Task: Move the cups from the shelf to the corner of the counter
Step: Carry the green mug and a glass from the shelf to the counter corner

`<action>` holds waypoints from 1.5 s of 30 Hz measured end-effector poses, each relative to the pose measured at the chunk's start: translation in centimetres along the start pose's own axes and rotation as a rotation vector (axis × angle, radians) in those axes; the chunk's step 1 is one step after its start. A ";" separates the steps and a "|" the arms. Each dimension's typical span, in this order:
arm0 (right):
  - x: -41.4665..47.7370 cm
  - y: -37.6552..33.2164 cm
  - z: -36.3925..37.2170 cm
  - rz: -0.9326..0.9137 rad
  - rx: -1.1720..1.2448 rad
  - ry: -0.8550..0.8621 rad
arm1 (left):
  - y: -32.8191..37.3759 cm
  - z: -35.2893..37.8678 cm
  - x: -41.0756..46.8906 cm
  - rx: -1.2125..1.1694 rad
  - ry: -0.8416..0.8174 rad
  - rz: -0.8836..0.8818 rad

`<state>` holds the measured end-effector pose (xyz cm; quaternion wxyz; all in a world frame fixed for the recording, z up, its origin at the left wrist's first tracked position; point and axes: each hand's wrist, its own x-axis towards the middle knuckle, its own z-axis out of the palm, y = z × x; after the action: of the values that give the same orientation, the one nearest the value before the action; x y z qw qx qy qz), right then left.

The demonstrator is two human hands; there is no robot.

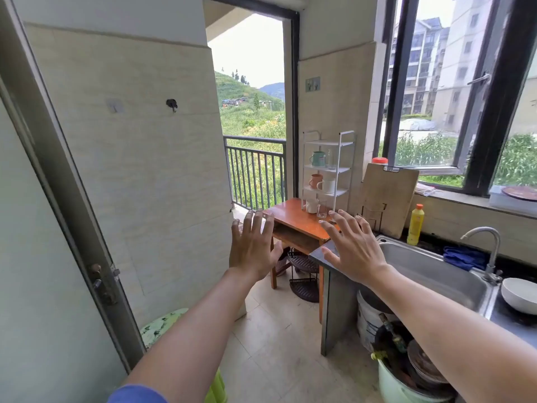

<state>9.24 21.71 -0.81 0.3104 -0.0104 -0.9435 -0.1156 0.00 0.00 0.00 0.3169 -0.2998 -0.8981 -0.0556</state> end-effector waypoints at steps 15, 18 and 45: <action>8.9 5.3 11.6 0.029 0.016 -0.105 | -1.8 12.1 10.0 -0.010 -0.079 0.013; 12.1 7.0 15.0 0.042 0.029 -0.113 | -2.8 15.1 13.4 -0.003 -0.111 0.008; 44.8 15.8 40.6 0.234 -0.046 -0.203 | -16.6 40.4 47.8 -0.193 -0.103 0.147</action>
<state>-49.19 43.85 -2.77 0.2246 -0.1390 -0.9594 -0.0987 -60.76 22.21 -1.75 0.2430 -0.3966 -0.8792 -0.1030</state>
